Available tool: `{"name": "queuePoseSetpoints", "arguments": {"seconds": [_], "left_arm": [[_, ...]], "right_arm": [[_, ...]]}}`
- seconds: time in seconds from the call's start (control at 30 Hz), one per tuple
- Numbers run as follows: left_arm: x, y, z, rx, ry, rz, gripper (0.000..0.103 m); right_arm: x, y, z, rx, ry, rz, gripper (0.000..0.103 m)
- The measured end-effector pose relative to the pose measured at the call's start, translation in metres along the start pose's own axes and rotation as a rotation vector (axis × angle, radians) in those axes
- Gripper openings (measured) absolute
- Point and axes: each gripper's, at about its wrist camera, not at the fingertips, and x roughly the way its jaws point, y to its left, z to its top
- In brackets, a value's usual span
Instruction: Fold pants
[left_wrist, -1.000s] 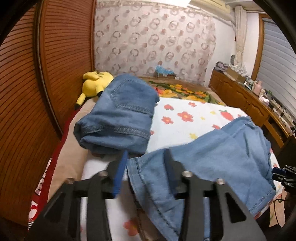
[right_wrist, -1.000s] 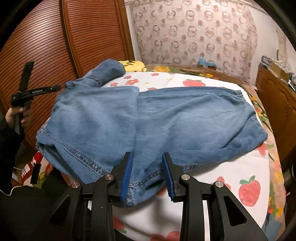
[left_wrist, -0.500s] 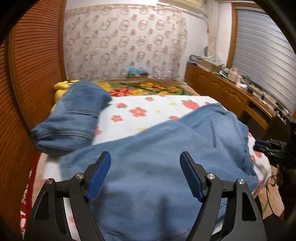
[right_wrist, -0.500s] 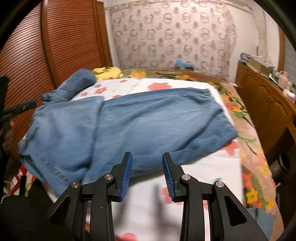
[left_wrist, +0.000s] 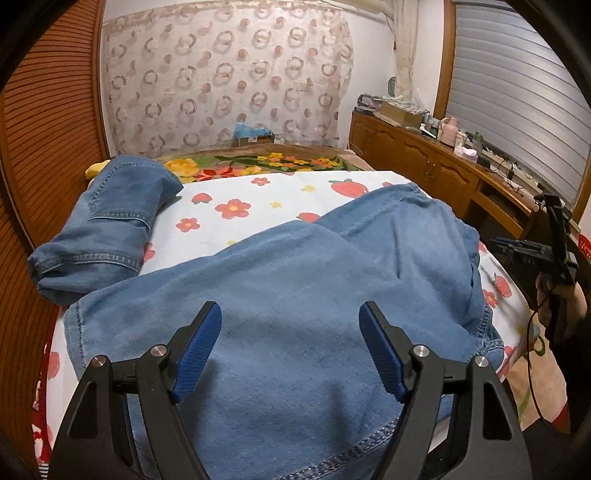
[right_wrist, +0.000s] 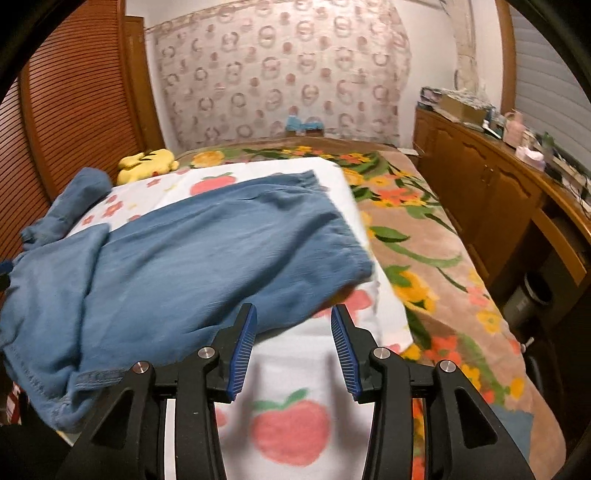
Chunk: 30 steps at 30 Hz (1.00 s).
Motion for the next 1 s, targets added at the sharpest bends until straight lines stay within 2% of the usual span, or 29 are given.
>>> {"name": "queuePoseSetpoints", "arguments": {"seconds": [0.47,0.67,0.7,0.73,0.77,0.87,1.0], "left_arm": [[0.007,-0.007,-0.008,0.007,0.022,-0.009,0.078],[0.007,-0.004,-0.011,-0.003,0.026,-0.007,0.078],[0.007,-0.004,-0.012,-0.004,0.025,-0.008,0.078],[0.005,-0.003,-0.012,-0.006,0.024,-0.009,0.078],[0.005,-0.004,-0.012,-0.006,0.023,-0.008,0.078],[-0.001,0.000,-0.014,-0.014,0.011,-0.007,0.078],[-0.012,0.009,-0.016,-0.029,-0.008,0.002,0.078]], "right_arm": [[0.046,-0.016,0.027,0.031,0.099,-0.040,0.044],[0.043,-0.021,0.031,0.057,0.106,-0.022,0.043],[0.044,-0.020,0.032,0.052,0.102,-0.025,0.037],[0.042,-0.019,0.033,0.036,0.094,-0.051,0.020],[0.039,-0.018,0.034,0.022,0.080,-0.071,0.011],[0.022,-0.018,0.039,0.027,0.033,-0.050,0.003],[-0.013,-0.005,0.055,-0.011,-0.065,-0.051,0.003]]}}
